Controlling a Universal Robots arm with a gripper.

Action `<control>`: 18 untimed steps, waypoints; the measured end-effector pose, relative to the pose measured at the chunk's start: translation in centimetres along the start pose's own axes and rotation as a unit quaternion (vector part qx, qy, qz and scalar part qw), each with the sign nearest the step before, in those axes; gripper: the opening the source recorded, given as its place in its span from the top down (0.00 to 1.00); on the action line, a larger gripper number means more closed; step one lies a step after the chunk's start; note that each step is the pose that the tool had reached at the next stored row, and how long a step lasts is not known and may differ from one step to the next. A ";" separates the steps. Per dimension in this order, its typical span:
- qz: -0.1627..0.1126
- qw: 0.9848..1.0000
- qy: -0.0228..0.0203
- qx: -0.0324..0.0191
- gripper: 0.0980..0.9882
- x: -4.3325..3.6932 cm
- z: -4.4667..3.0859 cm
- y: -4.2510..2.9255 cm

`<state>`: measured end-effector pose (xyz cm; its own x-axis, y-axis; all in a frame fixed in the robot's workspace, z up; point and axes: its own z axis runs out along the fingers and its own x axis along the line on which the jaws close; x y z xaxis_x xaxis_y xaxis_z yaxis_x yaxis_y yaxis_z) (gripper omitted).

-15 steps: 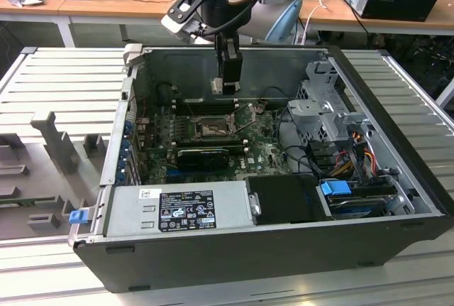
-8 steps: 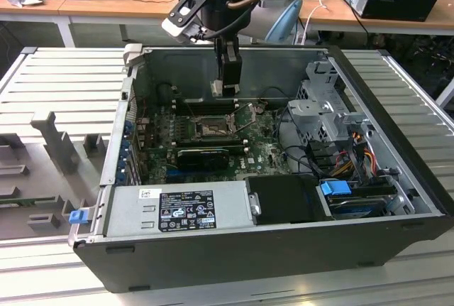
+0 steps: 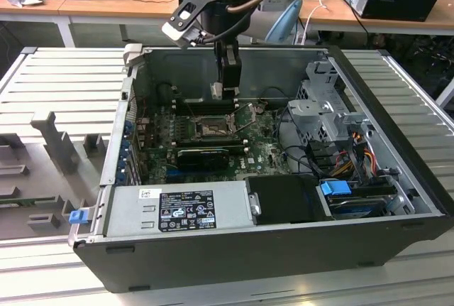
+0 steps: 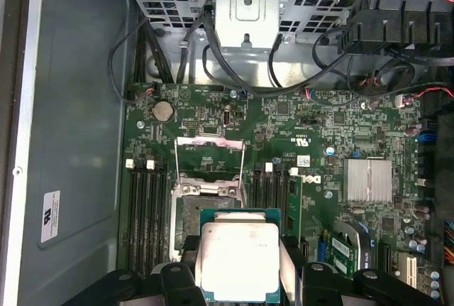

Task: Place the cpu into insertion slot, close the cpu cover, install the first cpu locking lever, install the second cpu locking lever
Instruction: 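Place the cpu into insertion slot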

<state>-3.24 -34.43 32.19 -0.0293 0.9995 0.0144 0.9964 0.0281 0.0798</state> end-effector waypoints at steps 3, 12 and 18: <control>0.000 1.000 0.000 0.000 0.52 -0.01 0.44 -0.03; 0.000 1.000 0.000 0.000 0.52 -0.01 1.04 -0.08; 0.033 0.999 -0.003 0.000 0.52 -0.02 1.75 -0.16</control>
<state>-3.25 -34.43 30.44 0.0376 0.9992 0.0145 0.9961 -0.0387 0.0797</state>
